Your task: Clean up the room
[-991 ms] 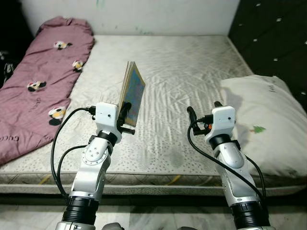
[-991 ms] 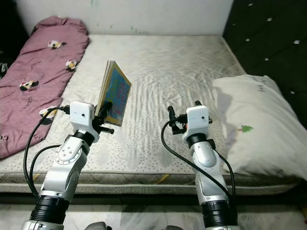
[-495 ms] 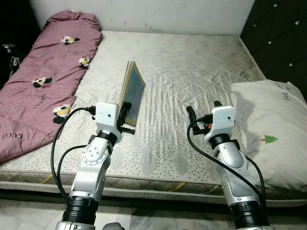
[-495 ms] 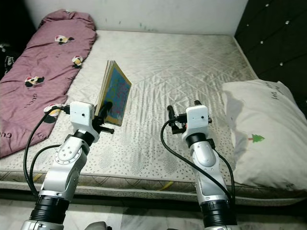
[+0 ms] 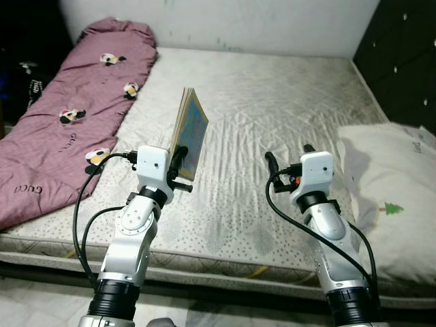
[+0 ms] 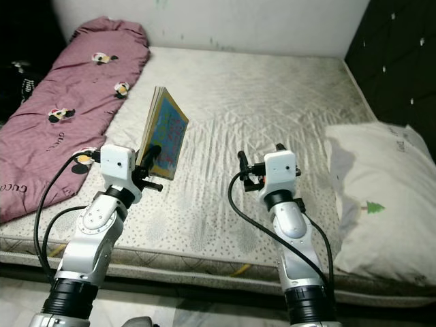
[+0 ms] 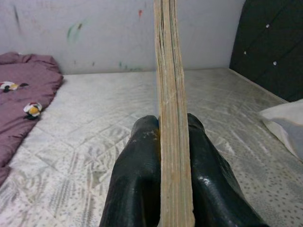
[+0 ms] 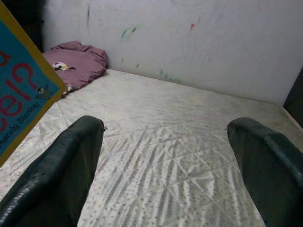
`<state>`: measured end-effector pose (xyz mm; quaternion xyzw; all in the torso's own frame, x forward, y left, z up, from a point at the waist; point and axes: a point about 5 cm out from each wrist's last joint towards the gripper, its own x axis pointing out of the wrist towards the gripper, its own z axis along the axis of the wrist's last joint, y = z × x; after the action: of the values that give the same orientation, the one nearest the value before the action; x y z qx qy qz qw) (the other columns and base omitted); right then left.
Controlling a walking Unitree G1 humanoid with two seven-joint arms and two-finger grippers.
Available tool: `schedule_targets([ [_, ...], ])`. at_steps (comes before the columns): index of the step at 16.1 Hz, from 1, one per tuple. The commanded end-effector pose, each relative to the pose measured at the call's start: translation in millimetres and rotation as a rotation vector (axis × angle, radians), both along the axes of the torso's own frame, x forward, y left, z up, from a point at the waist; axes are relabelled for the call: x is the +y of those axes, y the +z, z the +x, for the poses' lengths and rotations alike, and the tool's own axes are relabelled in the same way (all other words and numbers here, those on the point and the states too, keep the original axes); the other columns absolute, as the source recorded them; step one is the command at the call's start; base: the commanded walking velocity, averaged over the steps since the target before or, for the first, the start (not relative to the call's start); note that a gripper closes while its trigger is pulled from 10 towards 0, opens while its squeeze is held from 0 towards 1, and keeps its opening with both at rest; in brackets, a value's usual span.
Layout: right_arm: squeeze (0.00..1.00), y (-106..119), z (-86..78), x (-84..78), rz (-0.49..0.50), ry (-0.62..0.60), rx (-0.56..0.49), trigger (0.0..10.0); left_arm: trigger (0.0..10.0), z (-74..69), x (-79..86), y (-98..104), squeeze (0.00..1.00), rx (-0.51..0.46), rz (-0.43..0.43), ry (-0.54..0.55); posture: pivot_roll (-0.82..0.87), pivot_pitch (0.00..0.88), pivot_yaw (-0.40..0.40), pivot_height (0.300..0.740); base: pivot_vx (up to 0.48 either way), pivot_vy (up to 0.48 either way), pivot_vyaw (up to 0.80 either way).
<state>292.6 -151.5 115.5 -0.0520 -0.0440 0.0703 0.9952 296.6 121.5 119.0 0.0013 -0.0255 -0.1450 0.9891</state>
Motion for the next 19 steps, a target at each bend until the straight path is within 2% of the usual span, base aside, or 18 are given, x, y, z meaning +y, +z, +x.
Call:
schedule_targets([
  [1,0.00,-2.7,-0.9,-1.6,-0.002,-0.010,0.007,10.0,10.0,1.3,-0.6,11.5,0.00,-0.057,-0.005,-0.004,-0.03,0.000,0.012,0.740,0.304,0.000,0.00],
  [8,0.00,-2.5,-0.7,-2.1,-0.003,-0.010,0.007,10.0,10.0,-1.9,-0.4,10.1,0.00,-0.071,0.005,-0.015,-0.03,0.000,0.010,0.740,0.313,0.000,0.00],
  [11,0.00,-2.9,-1.4,-1.6,-0.003,-0.009,0.008,10.0,10.0,-0.6,0.4,8.1,0.00,-0.045,-0.003,0.000,-0.03,0.000,0.009,0.740,0.345,0.000,0.00],
  [19,0.00,-4.1,0.1,-4.8,0.001,-0.019,0.015,10.0,10.0,0.7,-2.6,6.8,0.00,-0.039,0.011,0.012,-0.03,0.000,0.009,0.740,0.000,-0.032,0.00],
])
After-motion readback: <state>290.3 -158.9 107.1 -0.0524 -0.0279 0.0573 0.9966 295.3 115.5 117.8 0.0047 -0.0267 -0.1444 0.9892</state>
